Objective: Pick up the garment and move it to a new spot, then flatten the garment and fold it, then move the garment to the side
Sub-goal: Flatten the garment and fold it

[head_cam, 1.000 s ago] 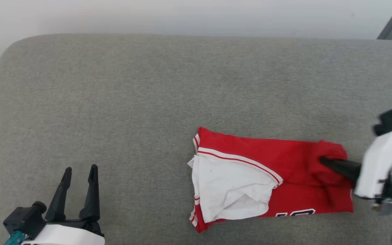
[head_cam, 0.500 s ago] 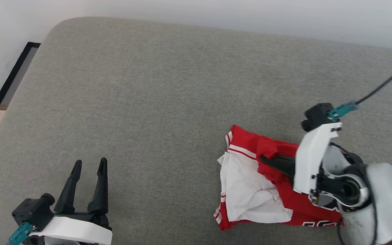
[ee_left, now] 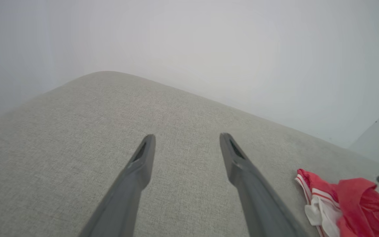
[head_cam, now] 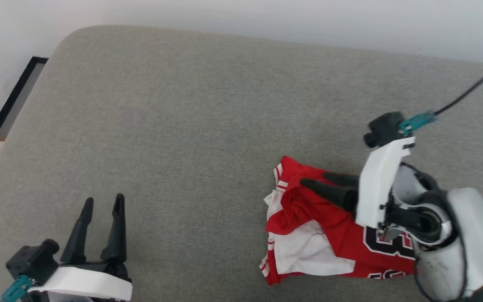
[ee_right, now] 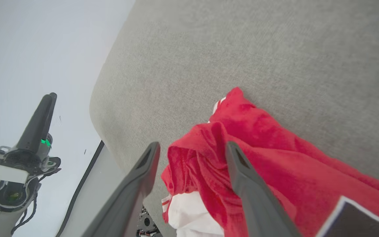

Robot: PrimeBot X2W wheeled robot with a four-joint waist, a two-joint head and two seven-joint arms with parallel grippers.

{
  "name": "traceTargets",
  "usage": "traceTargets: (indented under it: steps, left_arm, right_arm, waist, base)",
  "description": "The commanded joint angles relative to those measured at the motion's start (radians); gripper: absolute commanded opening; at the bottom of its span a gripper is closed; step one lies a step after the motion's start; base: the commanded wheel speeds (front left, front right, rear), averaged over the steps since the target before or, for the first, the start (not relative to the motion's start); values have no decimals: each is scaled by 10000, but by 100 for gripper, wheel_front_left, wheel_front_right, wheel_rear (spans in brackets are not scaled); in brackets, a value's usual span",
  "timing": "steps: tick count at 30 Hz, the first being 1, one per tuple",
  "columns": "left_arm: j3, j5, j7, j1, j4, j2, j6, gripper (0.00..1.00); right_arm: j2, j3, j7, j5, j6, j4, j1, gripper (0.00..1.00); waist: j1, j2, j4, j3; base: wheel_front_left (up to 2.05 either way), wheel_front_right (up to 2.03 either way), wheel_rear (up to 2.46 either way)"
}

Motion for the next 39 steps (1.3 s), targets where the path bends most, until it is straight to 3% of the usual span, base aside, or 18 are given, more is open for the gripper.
traceTargets:
  steps: [1,10,19,26,39]
  left_arm:
    - [76,-3,-45,59,-38,54,-33,100]
    - [455,155,-45,365,-183,203,-34,100]
    - [825,475,-45,780,-398,336,-34,100]
    - [974,902,-45,1092,-469,415,-34,100]
    - [1321,1470,-45,1591,-518,394,-34,100]
  right_arm:
    - [-149,-119,-149,119,1,-257,126,100]
    - [-1063,-1101,-1677,-66,1,-1634,910,100]
    - [-1816,-1548,-4857,-508,1,-2219,2010,100]
    - [-2152,-1586,-7009,-1259,1,-1619,2848,100]
    - [-2440,-764,-10543,-2288,1,136,3990,100]
  waist:
    - [0,-1,-204,-122]
    - [0,-1,-1015,-563]
    - [0,-1,-1742,-1092]
    - [0,-1,-2112,-1453]
    - [0,-1,-2610,-1969]
  base:
    - [0,0,0]
    - [0,0,0]
    - [0,0,0]
    - [0,0,0]
    - [0,0,0]
